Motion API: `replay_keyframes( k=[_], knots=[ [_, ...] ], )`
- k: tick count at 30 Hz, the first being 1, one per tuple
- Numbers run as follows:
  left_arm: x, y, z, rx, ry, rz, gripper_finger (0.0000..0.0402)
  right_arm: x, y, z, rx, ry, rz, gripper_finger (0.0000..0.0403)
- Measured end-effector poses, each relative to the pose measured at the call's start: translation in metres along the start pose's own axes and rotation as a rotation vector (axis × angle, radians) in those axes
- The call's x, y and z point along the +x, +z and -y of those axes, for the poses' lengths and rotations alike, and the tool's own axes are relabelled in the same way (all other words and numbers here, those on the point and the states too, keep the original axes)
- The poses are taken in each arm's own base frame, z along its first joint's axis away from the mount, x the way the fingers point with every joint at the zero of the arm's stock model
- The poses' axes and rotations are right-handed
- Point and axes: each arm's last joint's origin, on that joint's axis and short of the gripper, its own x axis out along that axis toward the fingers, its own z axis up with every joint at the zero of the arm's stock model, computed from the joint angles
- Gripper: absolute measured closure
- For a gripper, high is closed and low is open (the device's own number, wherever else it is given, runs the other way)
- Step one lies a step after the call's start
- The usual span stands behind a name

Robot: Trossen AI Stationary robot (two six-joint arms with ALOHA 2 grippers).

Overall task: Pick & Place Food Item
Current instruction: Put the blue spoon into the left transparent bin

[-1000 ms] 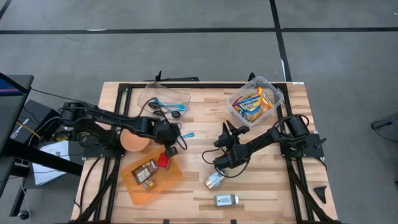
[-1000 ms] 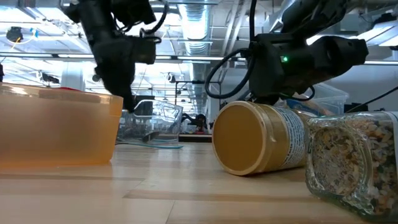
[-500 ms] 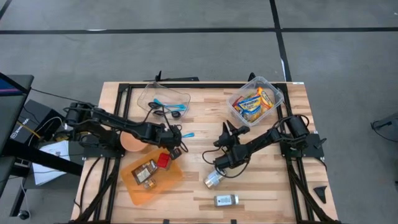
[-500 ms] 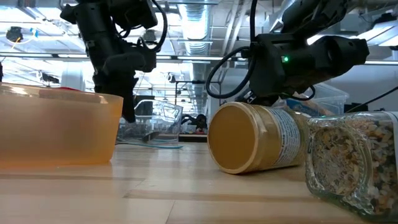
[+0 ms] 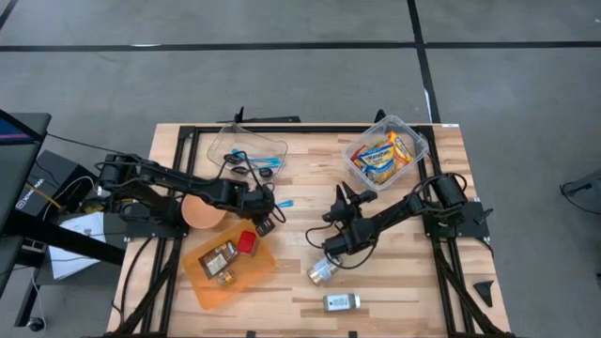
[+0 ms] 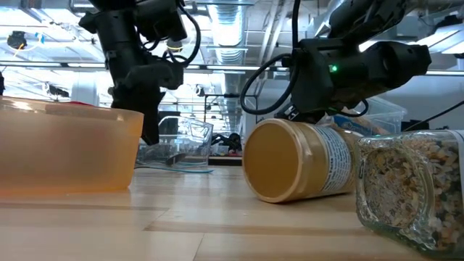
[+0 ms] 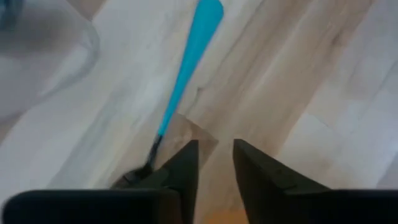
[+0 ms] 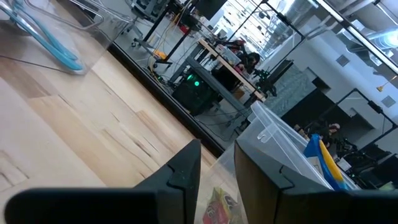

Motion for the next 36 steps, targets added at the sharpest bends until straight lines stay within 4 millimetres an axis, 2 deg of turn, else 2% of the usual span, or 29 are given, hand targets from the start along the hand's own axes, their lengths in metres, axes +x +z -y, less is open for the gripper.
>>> replay_keyframes(
  k=[3, 6, 14, 21, 29, 36],
  knots=[
    [0.0, -0.002, 0.001, -0.048, -0.011, -0.02, 0.0275, -0.002, 0.0, 0.0, 0.0, 0.004, 0.004, 0.031],
    [0.0, -0.003, 0.001, -0.083, 0.001, -0.019, 0.0264, -0.004, 0.0, 0.0, 0.0, 0.01, 0.009, 0.031],
    [0.001, -0.003, 0.001, -0.091, 0.034, -0.002, 0.0274, -0.01, 0.0, -0.001, 0.0, 0.025, 0.021, 0.031],
    [0.026, -0.007, 0.0, -0.063, 0.094, -0.075, 0.027, -0.014, 0.0, -0.001, -0.006, 0.034, 0.029, 0.031],
    [0.019, -0.004, -0.003, -0.059, 0.117, -0.039, 0.0268, -0.014, 0.0, -0.001, -0.008, 0.035, 0.028, 0.031],
    [0.025, -0.001, -0.011, -0.071, 0.135, -0.067, 0.0268, -0.014, 0.0, -0.001, -0.008, 0.034, 0.026, 0.031]
  ],
)
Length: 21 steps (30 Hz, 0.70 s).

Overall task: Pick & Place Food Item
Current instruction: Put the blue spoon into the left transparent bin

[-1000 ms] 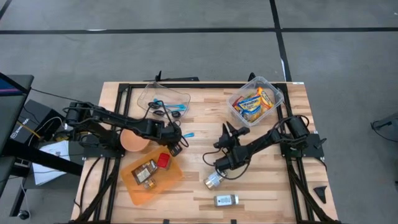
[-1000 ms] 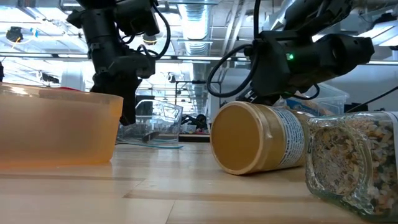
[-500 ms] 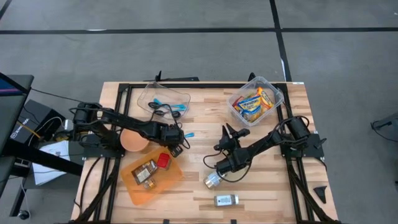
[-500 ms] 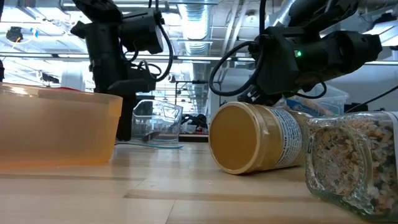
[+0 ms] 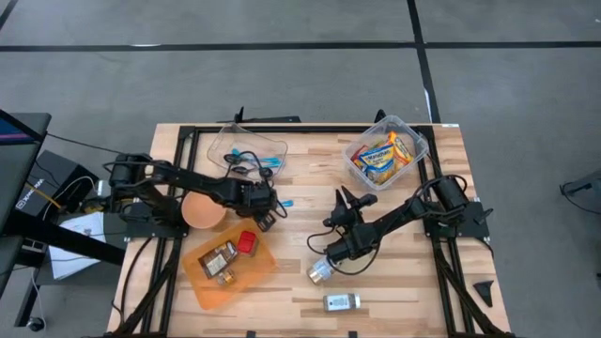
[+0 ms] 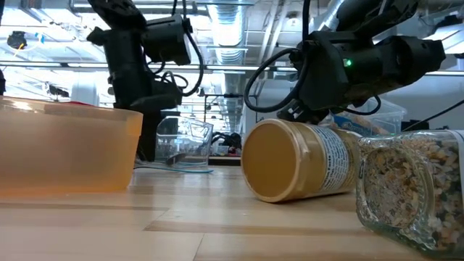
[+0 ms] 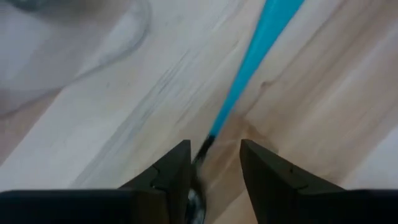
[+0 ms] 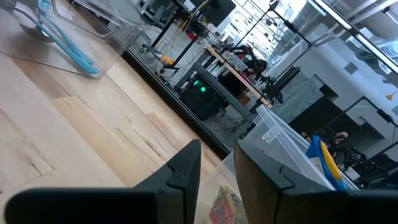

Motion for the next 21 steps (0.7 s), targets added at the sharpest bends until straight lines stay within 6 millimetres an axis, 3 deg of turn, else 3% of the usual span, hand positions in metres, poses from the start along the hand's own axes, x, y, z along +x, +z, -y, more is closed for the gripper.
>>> replay_keyframes(
  k=[21],
  knots=[
    [0.021, 0.0, 0.003, 0.051, -0.008, -0.059, 0.0275, 0.0, -0.001, 0.001, -0.014, 0.001, -0.003, 0.031]
  ],
)
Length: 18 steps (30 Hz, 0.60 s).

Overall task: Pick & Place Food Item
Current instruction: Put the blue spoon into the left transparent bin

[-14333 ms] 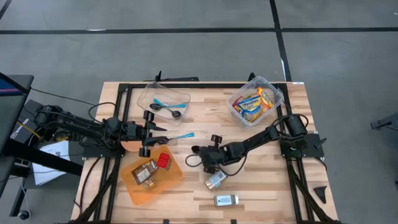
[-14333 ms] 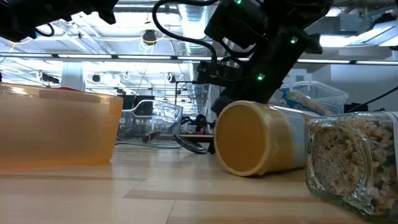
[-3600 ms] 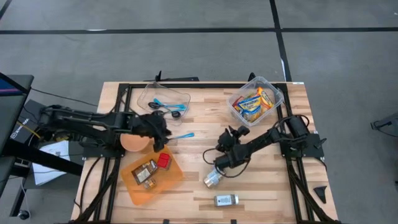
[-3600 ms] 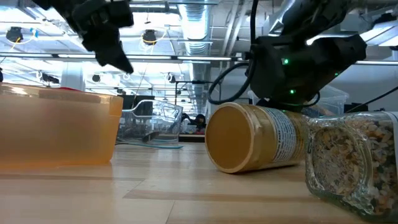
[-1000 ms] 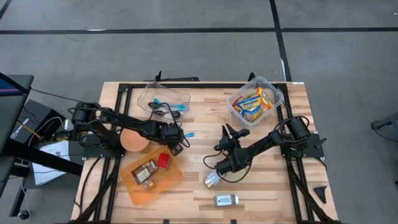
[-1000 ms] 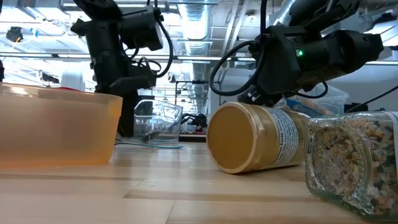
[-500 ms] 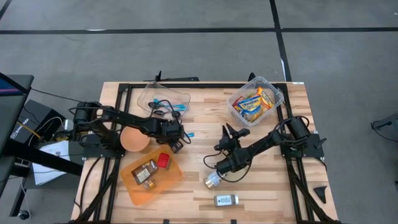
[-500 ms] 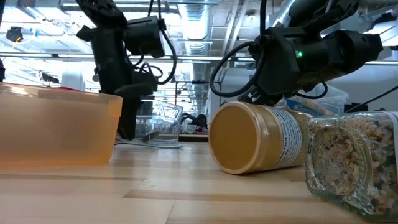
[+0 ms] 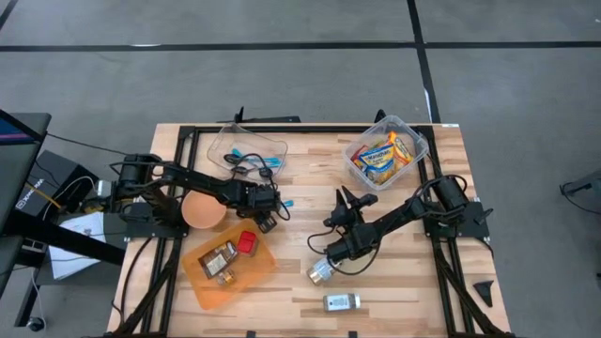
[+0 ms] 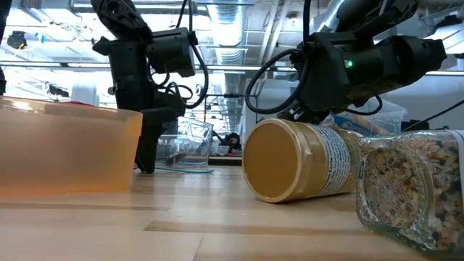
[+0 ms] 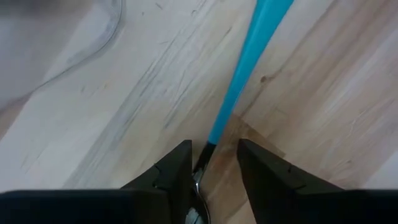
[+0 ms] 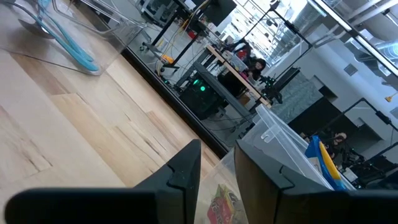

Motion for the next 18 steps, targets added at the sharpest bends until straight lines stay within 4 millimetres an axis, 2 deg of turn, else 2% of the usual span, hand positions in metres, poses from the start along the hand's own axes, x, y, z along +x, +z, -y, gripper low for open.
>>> replay_keyframes(
  k=[5, 11, 18],
  knots=[
    [-0.0008, 0.0005, 0.0005, 0.038, -0.014, 0.006, 0.0304, 0.0, -0.0001, 0.0002, -0.003, 0.0, 0.0, 0.031],
    [-0.0006, 0.001, 0.0012, 0.058, -0.022, 0.011, 0.0385, 0.0, -0.0001, 0.0002, -0.004, 0.0, 0.0, 0.031],
    [-0.0021, 0.001, 0.0008, 0.064, -0.014, 0.024, 0.0394, 0.0, -0.0001, 0.0002, -0.004, 0.0, 0.0, 0.031]
  ],
)
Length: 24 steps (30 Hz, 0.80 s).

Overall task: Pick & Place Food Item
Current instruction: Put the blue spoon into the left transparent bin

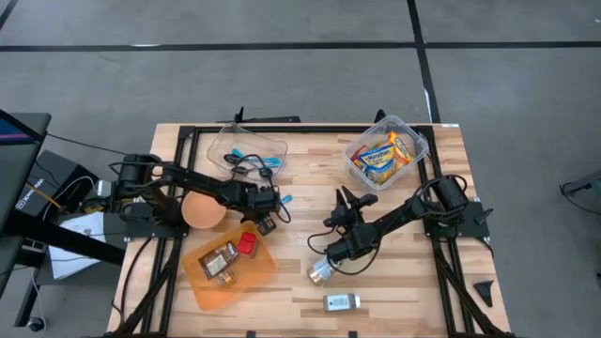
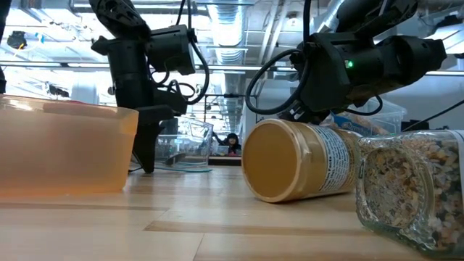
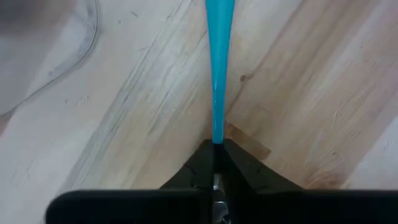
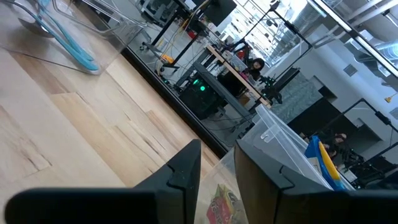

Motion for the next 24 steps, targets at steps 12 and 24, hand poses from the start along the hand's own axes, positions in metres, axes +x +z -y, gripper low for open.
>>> replay_keyframes(
  k=[12, 24],
  knots=[
    [-0.024, 0.009, 0.0, 0.12, 0.069, 0.209, 0.0396, 0.0, 0.0, 0.0, -0.002, 0.0, 0.0, 0.031],
    [-0.051, 0.02, 0.005, 0.218, 0.012, 0.392, 0.0396, 0.0, -0.001, 0.0, -0.007, -0.001, -0.001, 0.031]
  ],
)
